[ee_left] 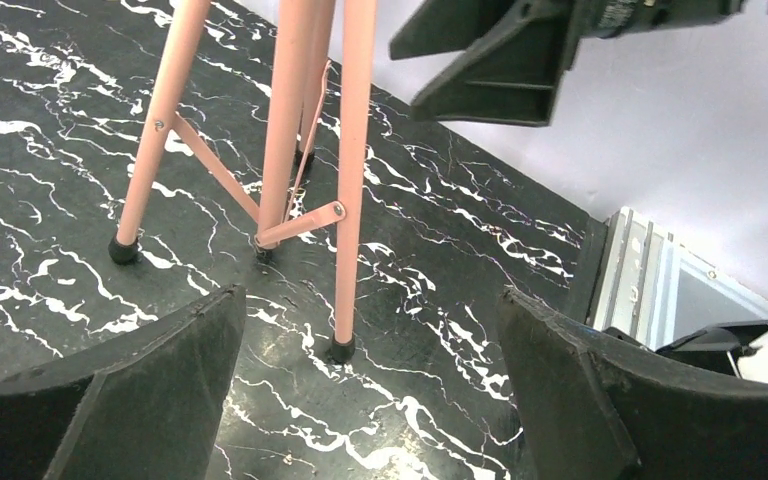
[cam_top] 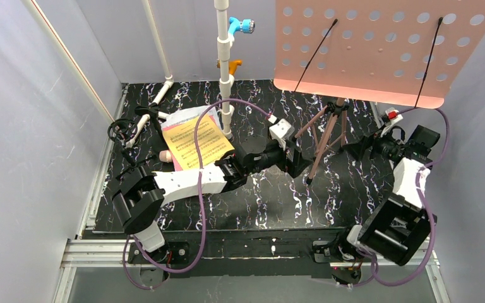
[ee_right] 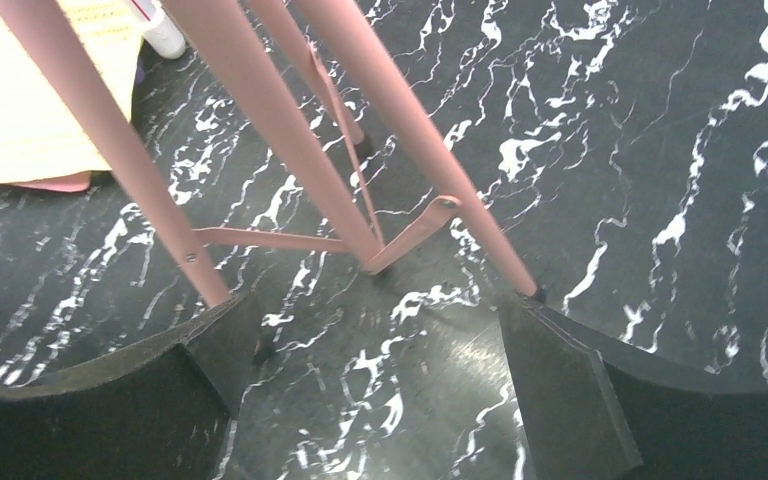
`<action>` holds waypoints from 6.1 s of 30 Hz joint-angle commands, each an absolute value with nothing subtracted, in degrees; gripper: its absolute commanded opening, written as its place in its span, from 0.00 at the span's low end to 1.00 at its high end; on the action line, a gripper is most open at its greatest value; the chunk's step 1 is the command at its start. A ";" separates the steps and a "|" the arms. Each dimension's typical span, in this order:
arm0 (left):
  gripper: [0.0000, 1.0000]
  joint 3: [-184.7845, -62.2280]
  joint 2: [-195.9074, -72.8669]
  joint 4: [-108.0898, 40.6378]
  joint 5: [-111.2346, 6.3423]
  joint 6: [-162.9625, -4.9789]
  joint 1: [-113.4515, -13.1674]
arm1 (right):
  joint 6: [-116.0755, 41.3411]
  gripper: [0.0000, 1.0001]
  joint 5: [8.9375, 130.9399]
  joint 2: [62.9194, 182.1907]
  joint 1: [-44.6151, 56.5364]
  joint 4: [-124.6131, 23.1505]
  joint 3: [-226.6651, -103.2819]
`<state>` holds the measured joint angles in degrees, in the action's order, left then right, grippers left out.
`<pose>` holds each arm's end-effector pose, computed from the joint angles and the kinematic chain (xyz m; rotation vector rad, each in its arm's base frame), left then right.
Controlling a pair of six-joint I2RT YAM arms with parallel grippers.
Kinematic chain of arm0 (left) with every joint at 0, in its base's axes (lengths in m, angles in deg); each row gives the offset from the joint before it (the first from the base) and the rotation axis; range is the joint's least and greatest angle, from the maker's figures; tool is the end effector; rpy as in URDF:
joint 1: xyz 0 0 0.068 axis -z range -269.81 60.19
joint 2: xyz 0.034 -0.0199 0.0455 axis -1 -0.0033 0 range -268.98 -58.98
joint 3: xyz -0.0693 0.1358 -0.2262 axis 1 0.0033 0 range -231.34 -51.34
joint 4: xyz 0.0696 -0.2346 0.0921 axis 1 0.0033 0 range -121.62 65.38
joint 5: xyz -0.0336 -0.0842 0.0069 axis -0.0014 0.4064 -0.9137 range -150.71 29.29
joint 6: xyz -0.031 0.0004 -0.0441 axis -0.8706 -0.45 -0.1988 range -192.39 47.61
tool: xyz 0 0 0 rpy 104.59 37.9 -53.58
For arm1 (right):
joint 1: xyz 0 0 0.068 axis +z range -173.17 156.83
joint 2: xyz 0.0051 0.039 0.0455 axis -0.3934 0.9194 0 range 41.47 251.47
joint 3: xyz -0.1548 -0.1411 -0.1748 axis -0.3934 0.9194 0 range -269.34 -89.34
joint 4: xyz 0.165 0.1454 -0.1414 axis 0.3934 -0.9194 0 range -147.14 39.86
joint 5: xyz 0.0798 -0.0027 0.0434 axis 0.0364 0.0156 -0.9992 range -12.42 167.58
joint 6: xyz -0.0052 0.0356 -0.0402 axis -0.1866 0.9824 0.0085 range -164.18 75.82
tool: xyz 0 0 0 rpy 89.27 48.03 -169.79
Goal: Pack up the instrument practice props
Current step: Unscrew the knob on the music stand, then close the music stand at the center of the board, then place the music stand at the center of the board.
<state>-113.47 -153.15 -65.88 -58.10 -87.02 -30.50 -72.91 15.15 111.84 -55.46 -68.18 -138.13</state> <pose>0.1968 -0.3346 0.3019 0.6549 1.4926 -1.0483 0.2289 -0.1074 0.2702 -0.4645 1.8459 0.5186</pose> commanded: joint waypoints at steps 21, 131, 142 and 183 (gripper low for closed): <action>0.82 -132.32 -171.34 -70.80 -64.91 -81.35 -29.91 | -100.67 0.77 9.21 131.00 -44.70 -71.20 -155.56; 0.98 -117.50 -163.38 -95.33 -79.84 -70.13 -19.06 | -141.56 0.01 0.24 133.63 -46.55 -131.52 -152.71; 1.00 -123.11 -165.72 -95.32 -79.56 -66.11 -19.06 | -142.02 0.01 0.51 133.11 -46.55 -131.52 -152.31; 0.47 -155.14 -181.41 -91.13 -80.44 -55.45 -22.87 | -142.44 0.01 -0.19 132.48 -46.52 -131.52 -151.92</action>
<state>-152.37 -182.44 -89.73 -80.76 -55.51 -22.59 -147.20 -4.96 132.78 -47.11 -123.63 -154.02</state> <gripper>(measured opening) 0.475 0.251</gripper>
